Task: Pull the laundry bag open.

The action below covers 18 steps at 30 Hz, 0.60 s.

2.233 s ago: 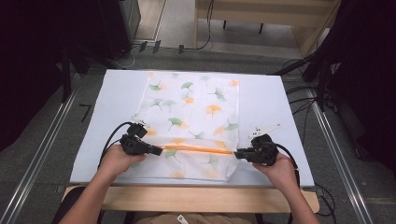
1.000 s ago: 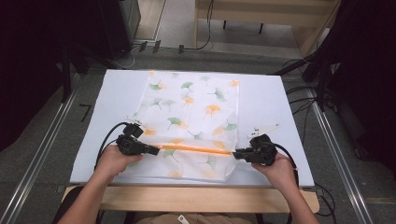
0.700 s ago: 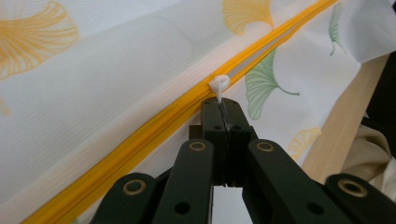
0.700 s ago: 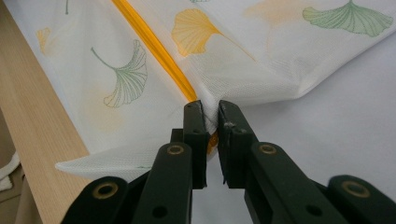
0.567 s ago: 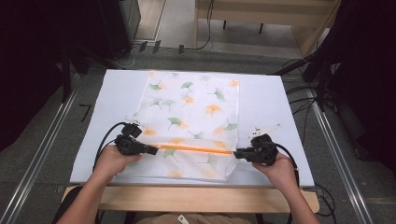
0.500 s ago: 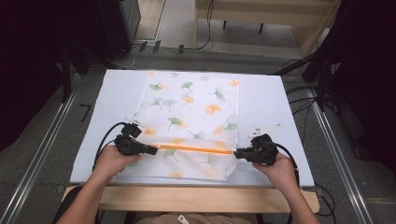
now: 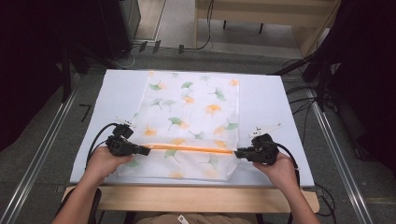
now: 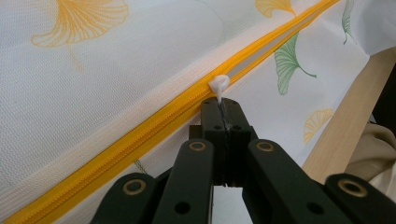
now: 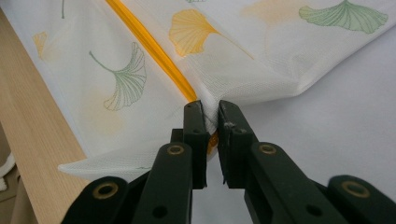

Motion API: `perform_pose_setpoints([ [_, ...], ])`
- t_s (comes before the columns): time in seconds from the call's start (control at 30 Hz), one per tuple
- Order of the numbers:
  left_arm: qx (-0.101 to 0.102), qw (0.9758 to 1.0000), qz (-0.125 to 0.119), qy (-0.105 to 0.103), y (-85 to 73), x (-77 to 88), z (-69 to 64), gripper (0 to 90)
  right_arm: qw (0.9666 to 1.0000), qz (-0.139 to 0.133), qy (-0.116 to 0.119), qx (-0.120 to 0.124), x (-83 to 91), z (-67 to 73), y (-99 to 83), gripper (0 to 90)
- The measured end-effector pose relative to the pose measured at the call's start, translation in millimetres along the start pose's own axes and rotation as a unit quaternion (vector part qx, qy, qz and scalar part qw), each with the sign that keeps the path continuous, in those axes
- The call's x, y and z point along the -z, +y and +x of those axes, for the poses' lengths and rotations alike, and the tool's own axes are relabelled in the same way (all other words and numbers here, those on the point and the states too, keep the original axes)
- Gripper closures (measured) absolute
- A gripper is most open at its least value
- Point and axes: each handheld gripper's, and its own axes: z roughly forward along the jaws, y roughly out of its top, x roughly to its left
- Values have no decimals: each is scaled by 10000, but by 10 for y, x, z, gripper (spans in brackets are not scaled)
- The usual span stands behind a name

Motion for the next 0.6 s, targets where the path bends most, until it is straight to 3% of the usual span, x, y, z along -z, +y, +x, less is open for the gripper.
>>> perform_pose_setpoints([
  [0.6,-11,10000,-39,-39,5,3,-17,900,10000,18,-30,-9,3,-5,-2,846],
])
